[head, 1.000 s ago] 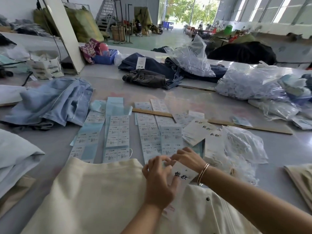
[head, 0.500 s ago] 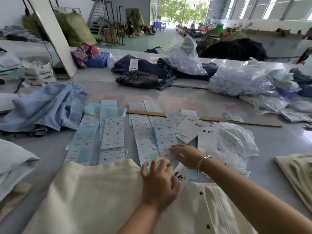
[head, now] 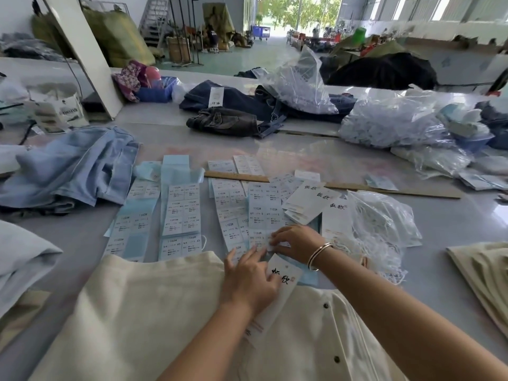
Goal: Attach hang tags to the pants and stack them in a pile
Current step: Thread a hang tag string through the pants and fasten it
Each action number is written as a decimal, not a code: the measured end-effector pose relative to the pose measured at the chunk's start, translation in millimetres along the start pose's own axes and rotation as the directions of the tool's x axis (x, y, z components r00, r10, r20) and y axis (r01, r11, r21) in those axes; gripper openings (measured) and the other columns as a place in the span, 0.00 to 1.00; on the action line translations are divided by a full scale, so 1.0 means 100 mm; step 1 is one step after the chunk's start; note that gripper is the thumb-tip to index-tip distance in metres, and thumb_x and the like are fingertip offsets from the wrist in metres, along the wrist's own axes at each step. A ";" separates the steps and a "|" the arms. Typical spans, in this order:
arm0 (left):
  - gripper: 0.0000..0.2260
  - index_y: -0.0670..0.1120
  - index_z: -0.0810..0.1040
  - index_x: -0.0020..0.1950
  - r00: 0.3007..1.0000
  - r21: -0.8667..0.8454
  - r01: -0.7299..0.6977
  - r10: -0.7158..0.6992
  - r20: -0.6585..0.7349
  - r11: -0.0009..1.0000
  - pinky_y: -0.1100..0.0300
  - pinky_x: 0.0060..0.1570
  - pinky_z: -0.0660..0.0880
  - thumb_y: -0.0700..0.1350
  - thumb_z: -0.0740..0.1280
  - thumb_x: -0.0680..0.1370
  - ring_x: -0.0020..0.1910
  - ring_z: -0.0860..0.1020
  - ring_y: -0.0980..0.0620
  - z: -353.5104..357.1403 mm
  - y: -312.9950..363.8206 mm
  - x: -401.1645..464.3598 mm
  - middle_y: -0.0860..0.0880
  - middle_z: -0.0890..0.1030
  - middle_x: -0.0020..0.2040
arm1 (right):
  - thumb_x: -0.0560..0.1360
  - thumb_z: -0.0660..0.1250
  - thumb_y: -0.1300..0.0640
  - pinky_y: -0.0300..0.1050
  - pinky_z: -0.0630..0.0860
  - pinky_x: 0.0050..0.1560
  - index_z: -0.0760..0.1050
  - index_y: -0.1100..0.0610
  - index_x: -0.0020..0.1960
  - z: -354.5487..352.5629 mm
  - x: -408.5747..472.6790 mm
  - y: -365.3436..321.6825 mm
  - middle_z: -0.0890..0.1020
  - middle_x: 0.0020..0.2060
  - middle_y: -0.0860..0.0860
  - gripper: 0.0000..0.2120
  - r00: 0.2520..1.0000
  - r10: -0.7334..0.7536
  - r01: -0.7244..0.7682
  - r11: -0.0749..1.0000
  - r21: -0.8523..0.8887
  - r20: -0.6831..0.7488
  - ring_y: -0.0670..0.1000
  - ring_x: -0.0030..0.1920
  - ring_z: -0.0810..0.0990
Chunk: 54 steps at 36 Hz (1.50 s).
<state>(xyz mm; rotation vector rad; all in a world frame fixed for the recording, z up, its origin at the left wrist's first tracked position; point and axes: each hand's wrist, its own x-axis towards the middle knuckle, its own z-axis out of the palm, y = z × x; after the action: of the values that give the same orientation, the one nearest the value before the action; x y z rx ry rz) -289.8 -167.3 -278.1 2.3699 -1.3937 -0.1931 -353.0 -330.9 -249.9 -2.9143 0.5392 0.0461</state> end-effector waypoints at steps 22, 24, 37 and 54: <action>0.28 0.54 0.72 0.70 0.996 -0.052 0.005 -0.010 -0.091 0.999 0.54 0.72 0.45 0.55 0.52 0.71 0.70 0.66 0.61 0.08 0.00 -0.02 0.58 0.72 0.70 | 0.82 0.53 0.55 0.50 0.77 0.49 0.73 0.61 0.57 0.03 -0.03 -0.20 0.77 0.54 0.56 0.13 0.982 -0.185 0.187 0.891 -0.413 0.047 0.56 0.53 0.77; 0.28 0.55 0.72 0.70 0.995 -0.069 0.004 -0.011 -0.096 0.998 0.54 0.72 0.46 0.55 0.53 0.70 0.69 0.66 0.61 0.08 0.00 -0.02 0.58 0.72 0.70 | 0.82 0.55 0.53 0.49 0.78 0.49 0.73 0.60 0.57 0.02 -0.01 -0.21 0.77 0.53 0.54 0.13 0.989 -0.146 0.146 0.916 -0.373 0.027 0.55 0.53 0.77; 0.26 0.50 0.76 0.67 0.997 -0.010 0.006 -0.006 -0.070 1.000 0.54 0.72 0.45 0.54 0.54 0.72 0.71 0.65 0.61 0.08 0.01 -0.01 0.57 0.70 0.72 | 0.73 0.71 0.56 0.38 0.75 0.39 0.83 0.59 0.48 -0.05 0.23 -0.01 0.80 0.38 0.50 0.07 0.871 0.476 -0.464 0.723 0.512 0.118 0.49 0.39 0.77; 0.07 0.45 0.84 0.45 0.921 -0.915 0.295 -0.338 0.195 0.274 0.60 0.43 0.73 0.44 0.66 0.77 0.49 0.80 0.49 -0.43 -0.16 -0.12 0.50 0.85 0.49 | 0.78 0.64 0.63 0.42 0.81 0.30 0.75 0.63 0.45 -0.25 -1.10 -0.58 0.83 0.33 0.58 0.05 0.603 0.779 0.386 -0.473 0.792 0.172 0.52 0.29 0.83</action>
<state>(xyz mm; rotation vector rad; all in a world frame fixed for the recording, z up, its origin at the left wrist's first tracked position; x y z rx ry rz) -269.8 -138.6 -245.7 1.5219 -0.4262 -0.8225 -434.8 -243.9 -208.5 -0.5350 0.8095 -1.0182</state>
